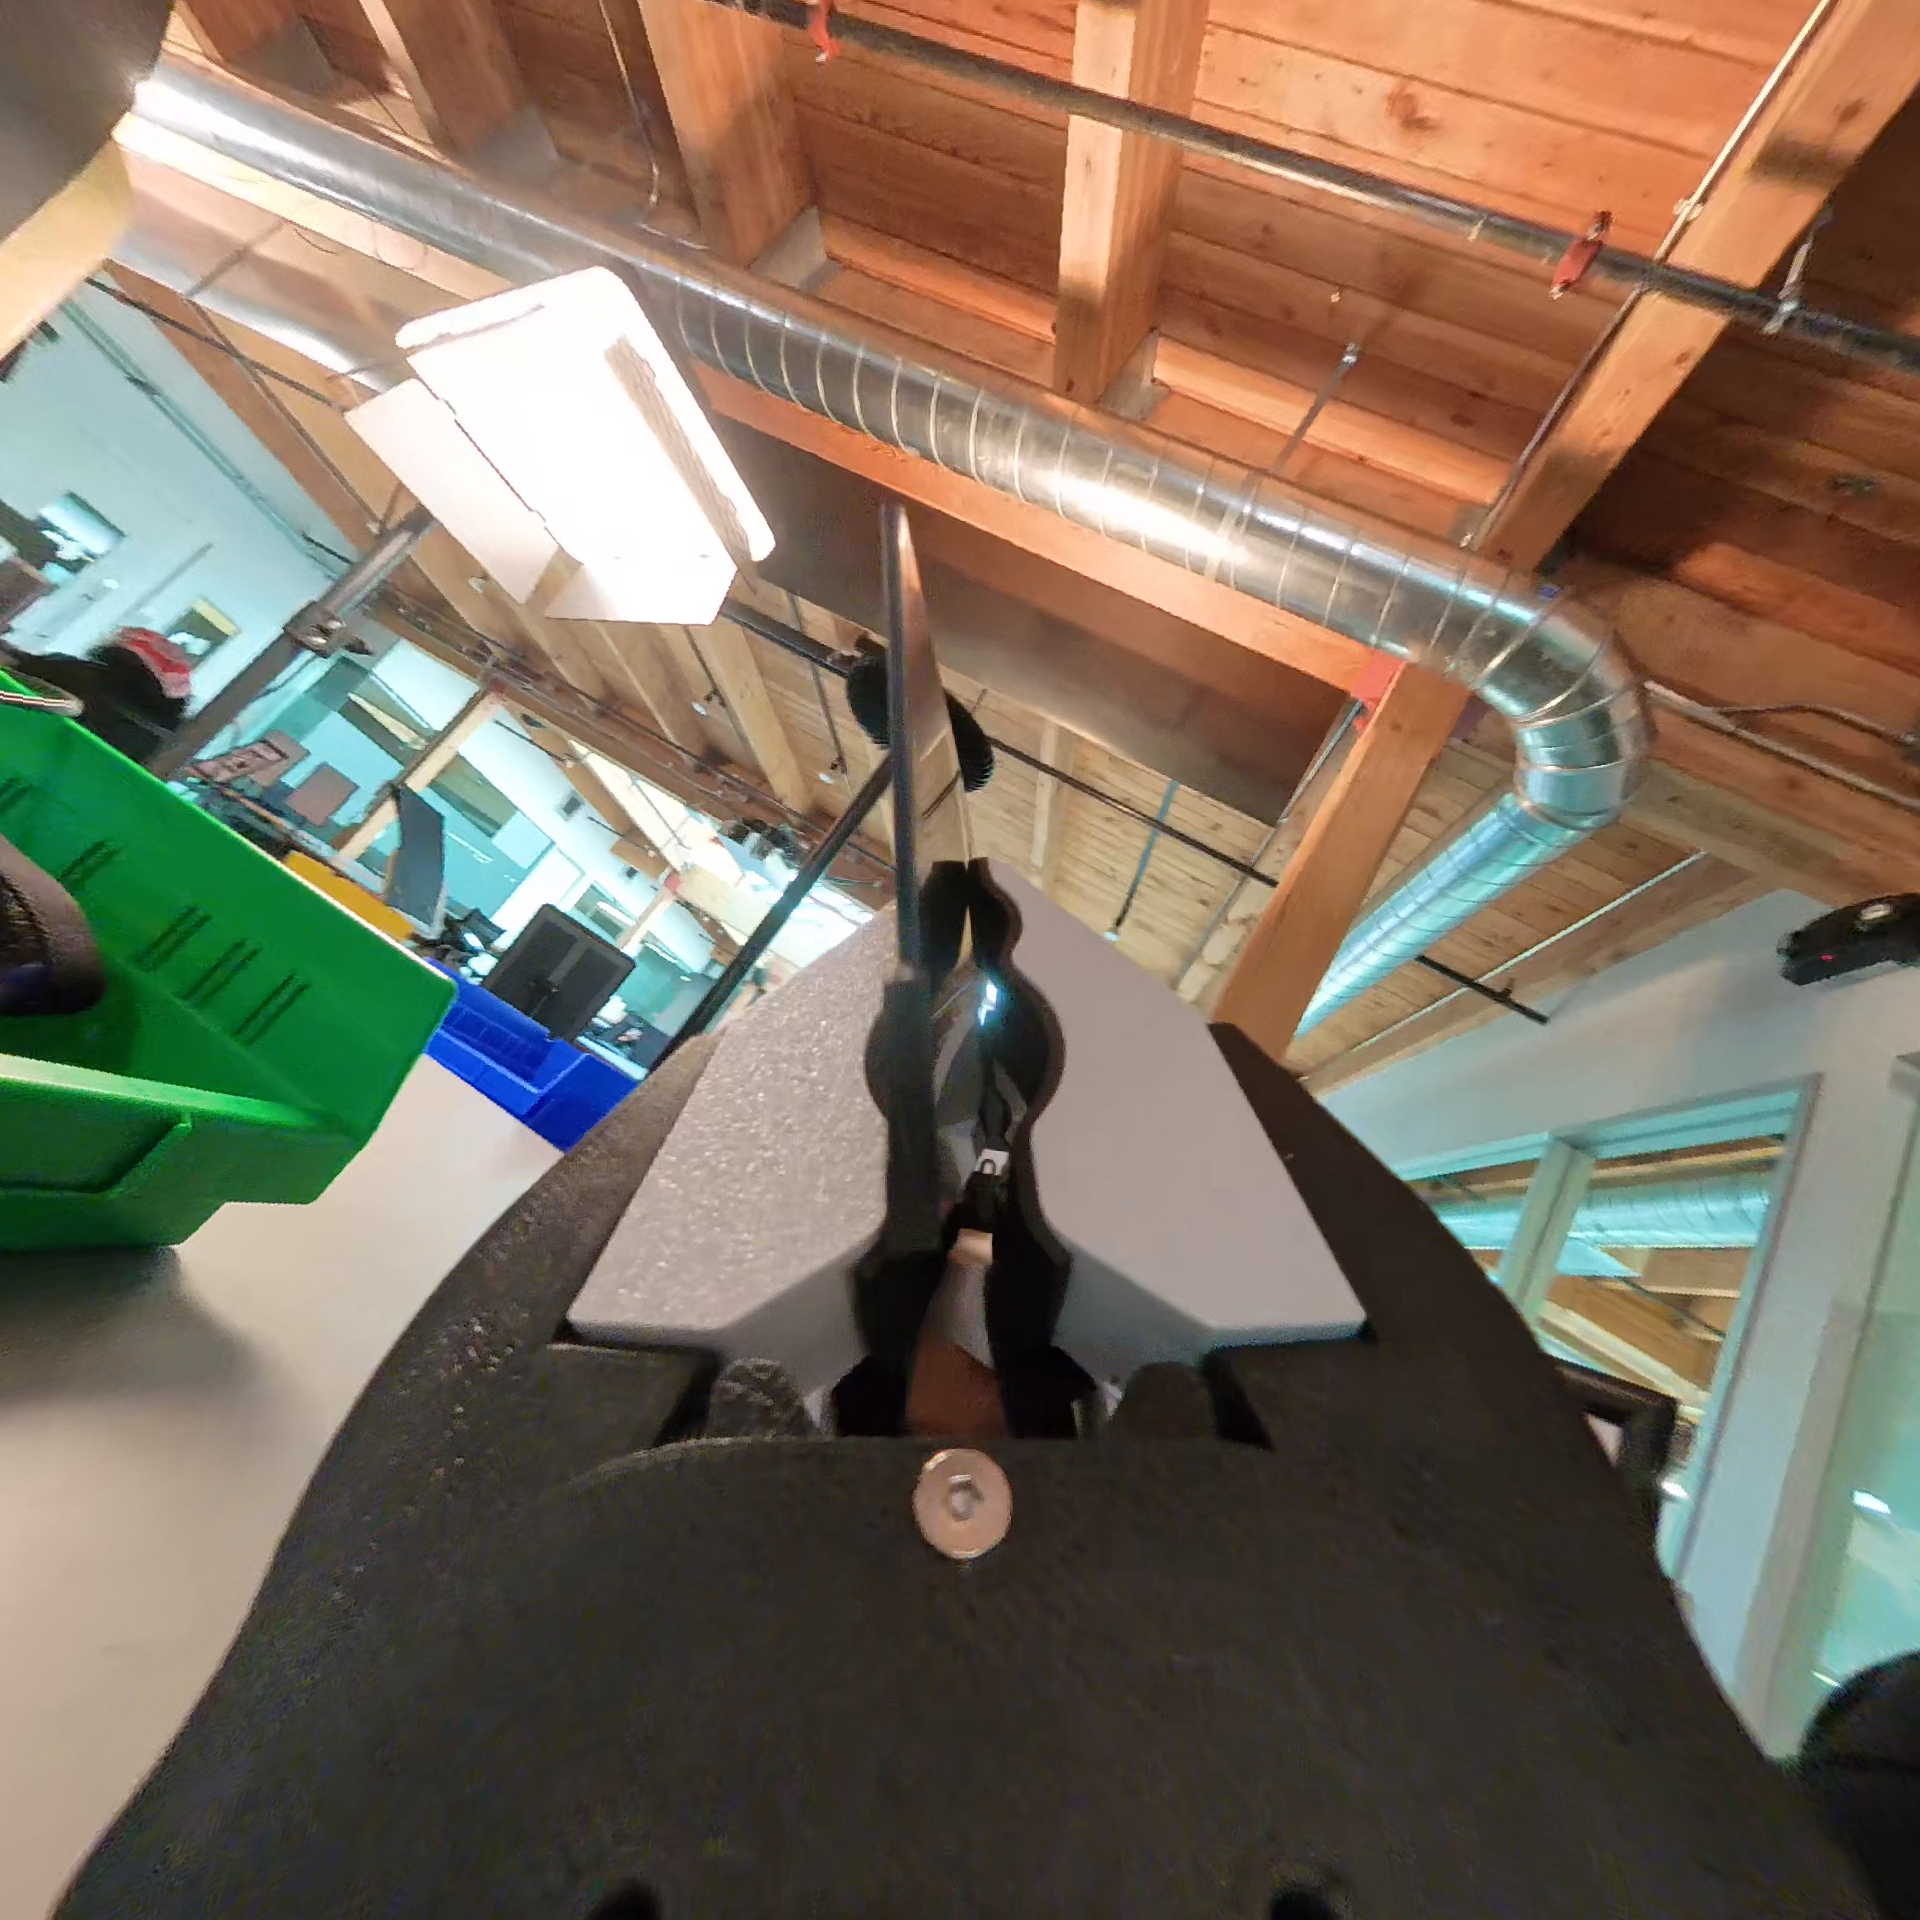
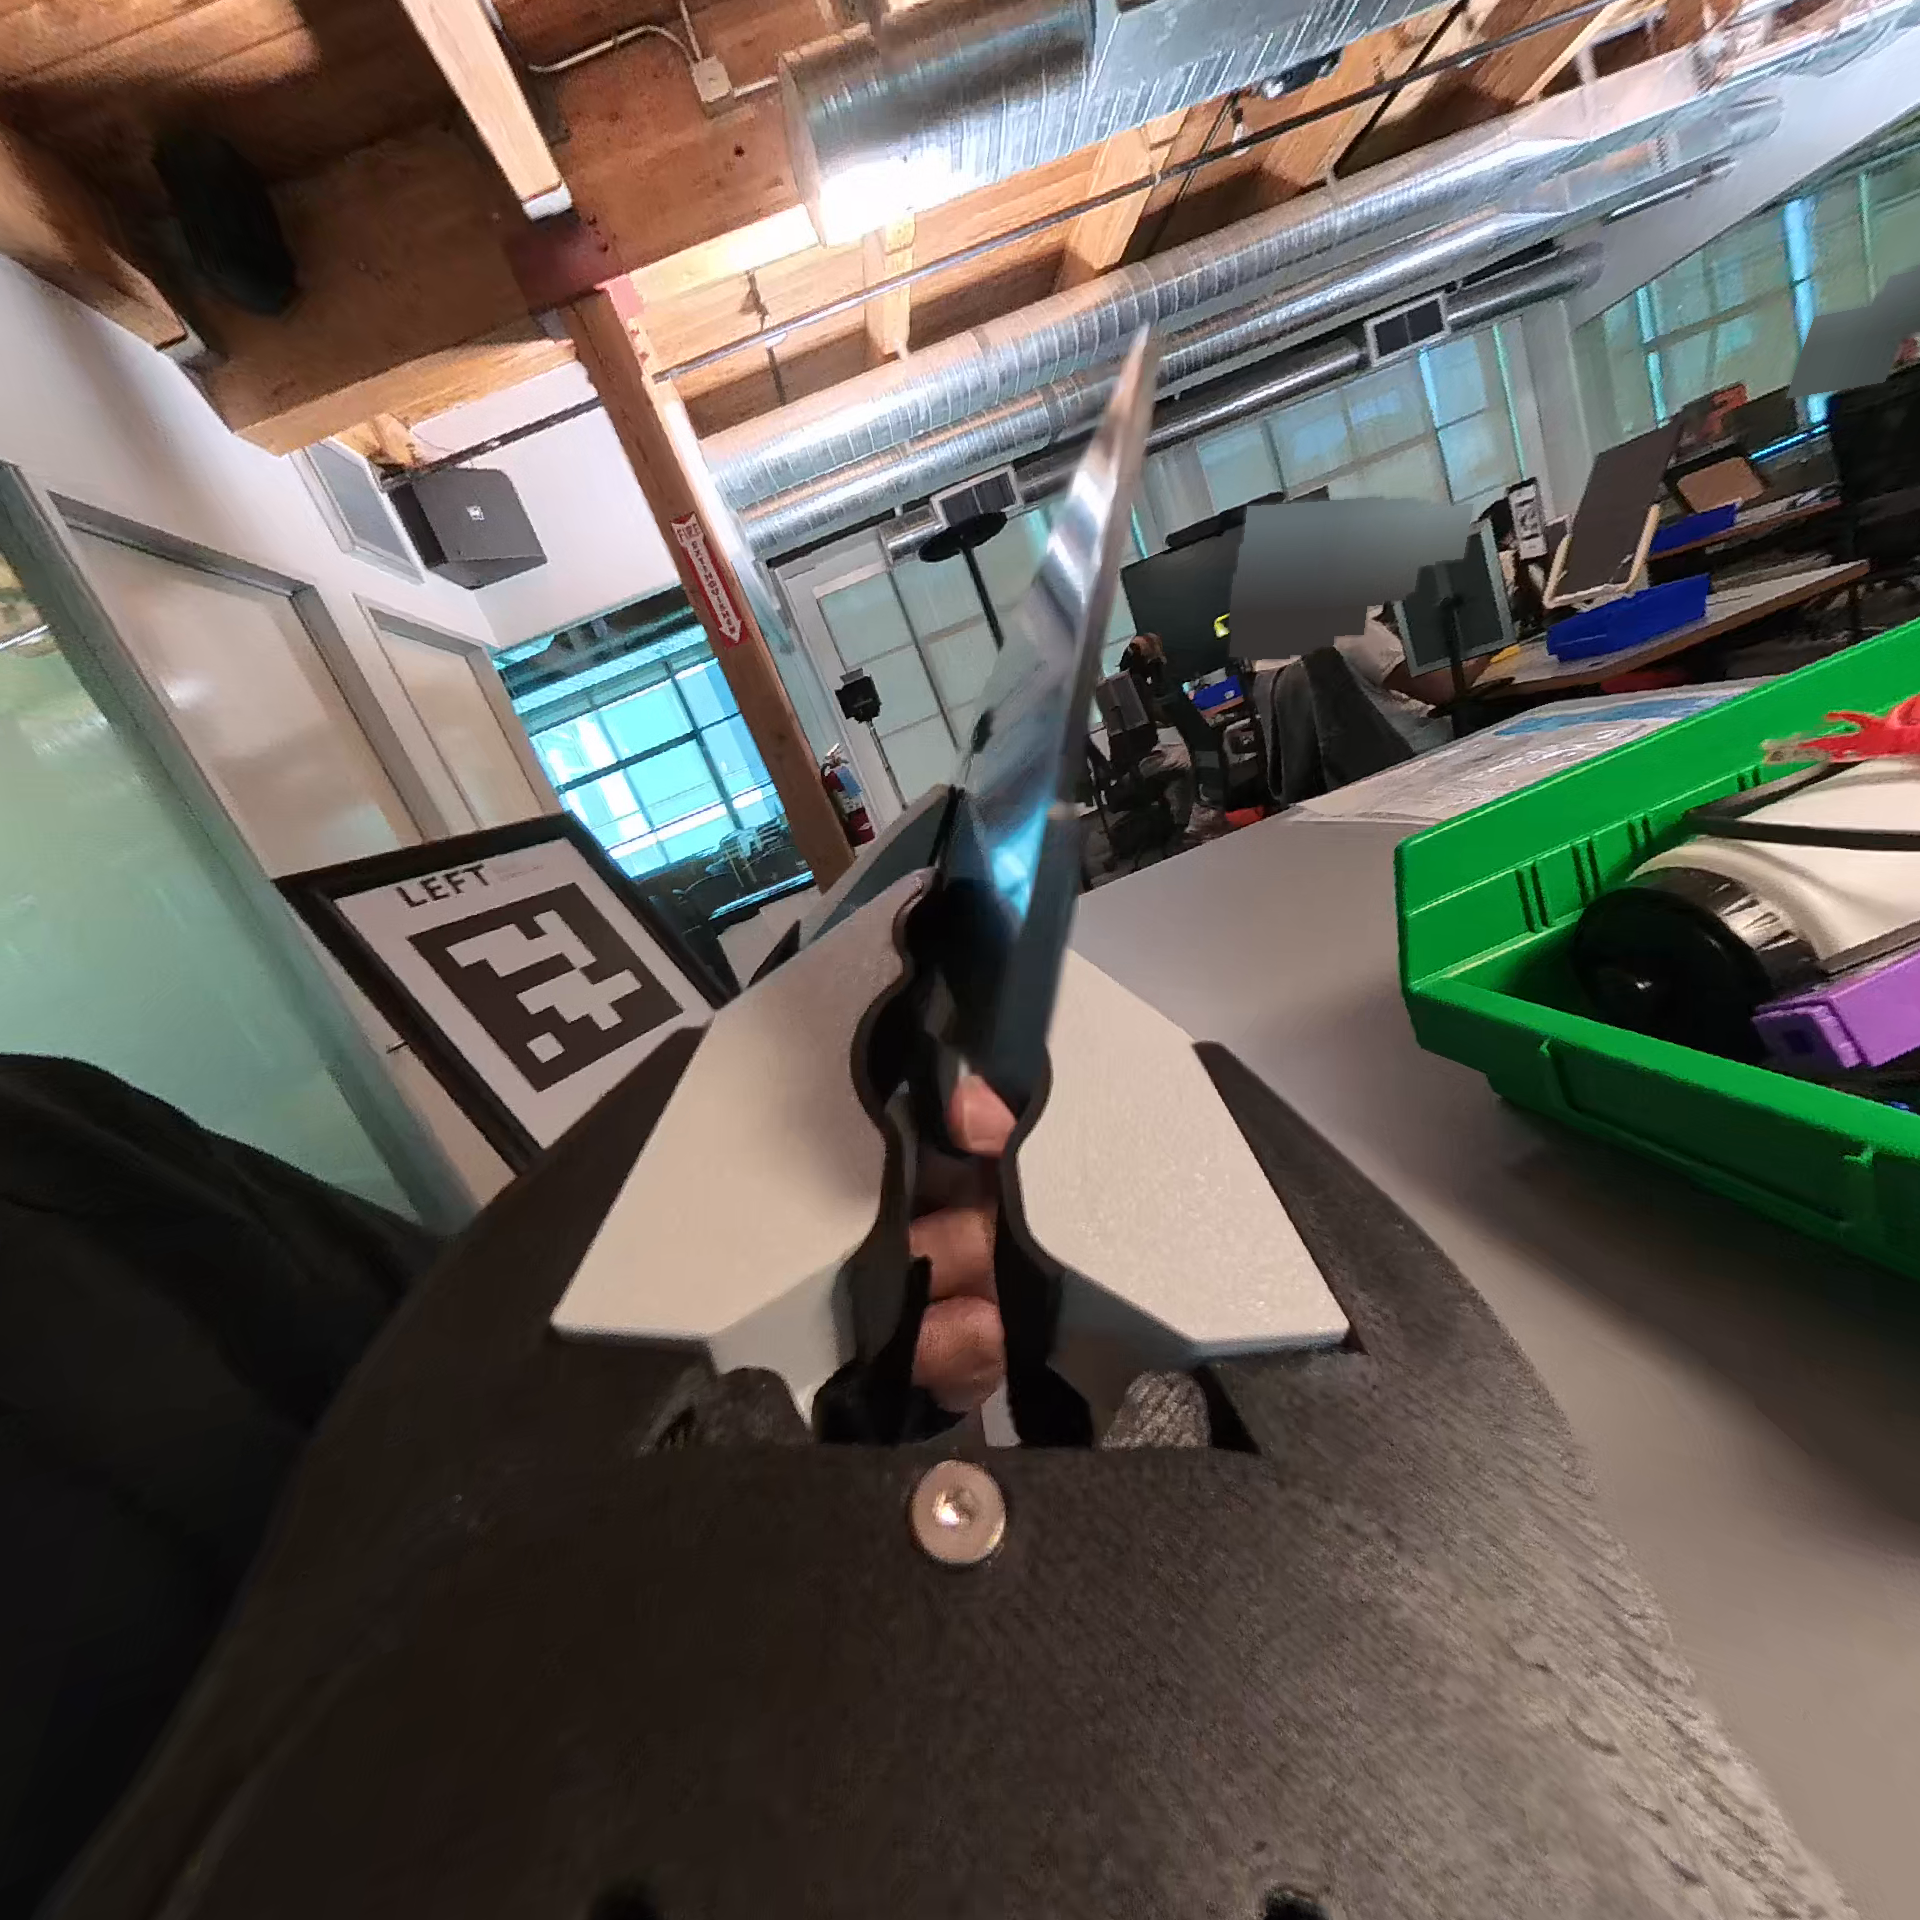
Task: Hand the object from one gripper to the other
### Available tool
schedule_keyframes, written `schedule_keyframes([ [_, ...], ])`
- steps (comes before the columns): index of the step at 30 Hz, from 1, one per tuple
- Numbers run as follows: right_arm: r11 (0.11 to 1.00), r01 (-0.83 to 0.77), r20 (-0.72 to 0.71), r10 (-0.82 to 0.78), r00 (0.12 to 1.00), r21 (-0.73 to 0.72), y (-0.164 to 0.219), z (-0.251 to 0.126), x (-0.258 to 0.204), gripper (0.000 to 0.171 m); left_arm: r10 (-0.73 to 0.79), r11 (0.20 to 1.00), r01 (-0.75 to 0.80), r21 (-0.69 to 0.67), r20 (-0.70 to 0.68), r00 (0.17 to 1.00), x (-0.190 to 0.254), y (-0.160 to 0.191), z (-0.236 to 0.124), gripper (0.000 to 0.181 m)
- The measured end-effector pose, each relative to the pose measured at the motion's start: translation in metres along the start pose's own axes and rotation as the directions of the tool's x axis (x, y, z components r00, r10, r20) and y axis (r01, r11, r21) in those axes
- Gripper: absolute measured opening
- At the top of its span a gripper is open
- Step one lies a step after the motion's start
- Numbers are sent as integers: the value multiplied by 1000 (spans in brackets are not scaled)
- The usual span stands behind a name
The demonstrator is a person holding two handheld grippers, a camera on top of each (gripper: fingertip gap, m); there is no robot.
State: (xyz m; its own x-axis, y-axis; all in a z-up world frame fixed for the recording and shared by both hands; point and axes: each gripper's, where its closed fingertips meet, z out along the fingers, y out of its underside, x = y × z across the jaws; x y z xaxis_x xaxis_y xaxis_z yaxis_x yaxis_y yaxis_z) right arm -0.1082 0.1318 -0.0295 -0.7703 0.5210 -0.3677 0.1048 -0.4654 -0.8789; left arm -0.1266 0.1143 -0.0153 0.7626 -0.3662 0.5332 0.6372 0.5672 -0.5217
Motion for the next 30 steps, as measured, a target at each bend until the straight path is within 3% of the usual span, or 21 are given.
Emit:
schedule_keyframes([
  [4,998,-46,-8,46,999,33,5,7,1,23,10,997,-13,77,34,999,1,-2,-3,3],
  [7,999,-13,-25,14,1000,49,8,10,2,5,-5,999,3,38,45,999,-1,10,0,3],
  [11,1000,-1,-22,1,1000,15,1,2,2,3,-32,999,32,14,40,999,-5,8,1,14],
  [13,1000,13,-16,-14,1000,-24,0,-2,1,7,-35,999,35,-25,-4,999,-1,9,2,2],
  [15,999,26,-35,-26,999,-21,-3,-3,3,8,-8,999,9,-40,15,1000,-1,11,3,2],
  [16,1000,24,-55,-24,998,-2,-4,-2,5,9,12,1000,-11,-23,30,999,-1,10,2,2],
  [17,1000,10,-71,-8,997,23,-4,0,8,25,16,1000,-16,11,46,999,-2,7,1,2],
  [20,999,-36,-79,38,996,25,8,9,11,31,0,998,-3,59,54,999,-3,6,-2,3],
  [24,998,-6,-86,10,996,55,3,6,11,7,-12,1000,14,-27,74,997,-9,19,3,4],
  [30,996,26,-42,-29,999,-80,-2,-11,7,5,3,987,7,-163,61,998,-18,4,4,33],
])
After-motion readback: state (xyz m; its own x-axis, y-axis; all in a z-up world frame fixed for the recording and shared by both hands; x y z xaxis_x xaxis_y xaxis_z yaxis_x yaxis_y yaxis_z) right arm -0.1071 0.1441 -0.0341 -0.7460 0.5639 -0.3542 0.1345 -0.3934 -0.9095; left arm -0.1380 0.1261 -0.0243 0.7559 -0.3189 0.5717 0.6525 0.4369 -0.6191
